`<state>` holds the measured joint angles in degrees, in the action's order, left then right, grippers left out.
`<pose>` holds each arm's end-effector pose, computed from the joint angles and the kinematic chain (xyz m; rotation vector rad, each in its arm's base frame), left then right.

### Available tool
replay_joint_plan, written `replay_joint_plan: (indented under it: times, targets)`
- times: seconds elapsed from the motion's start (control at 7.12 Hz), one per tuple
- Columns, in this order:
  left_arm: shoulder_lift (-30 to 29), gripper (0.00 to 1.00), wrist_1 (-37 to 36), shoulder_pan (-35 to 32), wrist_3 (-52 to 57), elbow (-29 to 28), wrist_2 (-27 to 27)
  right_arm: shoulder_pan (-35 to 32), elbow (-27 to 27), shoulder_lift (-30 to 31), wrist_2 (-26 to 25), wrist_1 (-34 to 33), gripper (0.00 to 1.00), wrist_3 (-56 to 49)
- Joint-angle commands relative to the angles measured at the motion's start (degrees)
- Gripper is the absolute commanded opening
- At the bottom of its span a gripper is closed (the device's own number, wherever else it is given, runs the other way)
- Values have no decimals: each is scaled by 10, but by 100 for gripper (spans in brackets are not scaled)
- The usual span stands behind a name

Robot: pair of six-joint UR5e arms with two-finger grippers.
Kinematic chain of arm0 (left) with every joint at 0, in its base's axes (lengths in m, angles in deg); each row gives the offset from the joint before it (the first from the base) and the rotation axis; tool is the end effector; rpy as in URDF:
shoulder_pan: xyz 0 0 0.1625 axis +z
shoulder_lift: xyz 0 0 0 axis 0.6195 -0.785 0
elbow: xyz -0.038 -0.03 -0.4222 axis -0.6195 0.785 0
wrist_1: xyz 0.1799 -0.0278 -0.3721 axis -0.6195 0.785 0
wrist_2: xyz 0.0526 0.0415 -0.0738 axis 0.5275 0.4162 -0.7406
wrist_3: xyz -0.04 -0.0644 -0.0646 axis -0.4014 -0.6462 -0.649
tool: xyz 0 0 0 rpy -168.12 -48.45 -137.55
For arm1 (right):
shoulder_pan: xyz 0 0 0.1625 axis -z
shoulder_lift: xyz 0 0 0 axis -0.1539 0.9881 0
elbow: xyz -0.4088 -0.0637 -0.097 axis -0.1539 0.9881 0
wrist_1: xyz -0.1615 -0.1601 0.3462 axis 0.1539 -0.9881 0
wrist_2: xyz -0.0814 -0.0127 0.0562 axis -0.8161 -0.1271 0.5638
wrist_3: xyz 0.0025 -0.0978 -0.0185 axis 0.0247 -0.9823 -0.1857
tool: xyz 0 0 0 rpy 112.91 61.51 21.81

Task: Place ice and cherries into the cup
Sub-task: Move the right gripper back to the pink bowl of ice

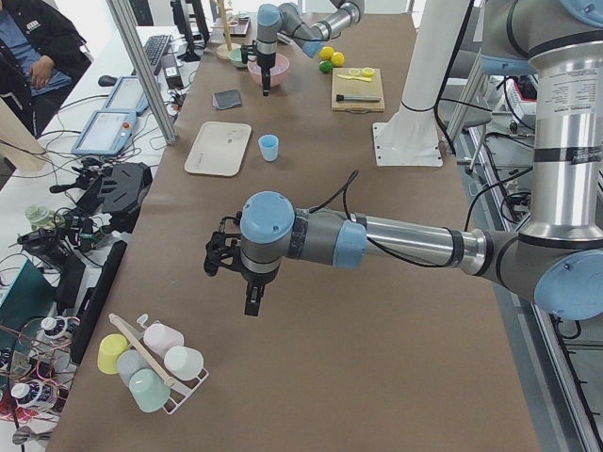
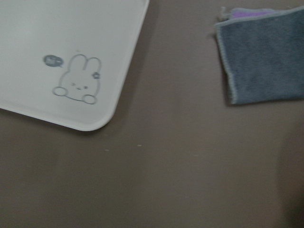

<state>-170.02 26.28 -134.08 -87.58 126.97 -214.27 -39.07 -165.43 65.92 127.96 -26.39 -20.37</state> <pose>-0.1053 -0.4643 0.5730 0.2206 0.8473 -0.0191 -0.4030 -0.5827 0.2696 0.2198 -0.7560 -0.1619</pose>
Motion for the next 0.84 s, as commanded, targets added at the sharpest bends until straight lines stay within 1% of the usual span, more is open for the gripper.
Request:
replay_joint_plan:
  times: [0.0,0.14,0.28,0.42,0.56,0.7]
  targets:
    - [1,98,-1,0,0,10,0,-80,-18,103,28,5,98,-225]
    - [1,98,-1,0,0,10,0,-93,-14,119,26,5,98,-291]
    - [1,98,-1,0,-1,14,0,-87,-8,115,25,5,98,-299]
    - [1,98,-1,0,-1,13,0,-76,9,99,18,12,98,-299]
    - [1,98,-1,0,0,13,0,-73,37,81,14,32,98,-299]
    - [1,98,0,0,-1,14,0,-75,66,84,13,70,95,-308]
